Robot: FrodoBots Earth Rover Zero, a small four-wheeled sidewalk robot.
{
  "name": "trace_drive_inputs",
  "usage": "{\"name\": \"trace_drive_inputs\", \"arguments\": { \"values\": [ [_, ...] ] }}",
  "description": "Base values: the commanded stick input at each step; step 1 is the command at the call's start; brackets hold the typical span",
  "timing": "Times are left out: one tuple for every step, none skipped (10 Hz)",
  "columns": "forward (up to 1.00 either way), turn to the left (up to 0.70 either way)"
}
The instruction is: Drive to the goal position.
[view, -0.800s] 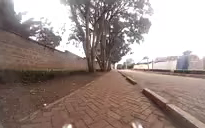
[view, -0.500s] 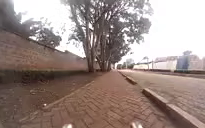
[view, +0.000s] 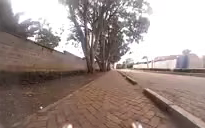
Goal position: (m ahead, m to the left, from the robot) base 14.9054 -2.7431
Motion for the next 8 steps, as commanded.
{"name": "trace_drive_inputs", "arguments": {
  "values": [
    [0.7,0.11],
    [0.7,0.08],
    [0.7,0.08],
    [0.7,0.15],
    [0.7,0.13],
    [0.7,0.07],
    [0.7,0.1],
    [0.7,0.12]
  ]
}}
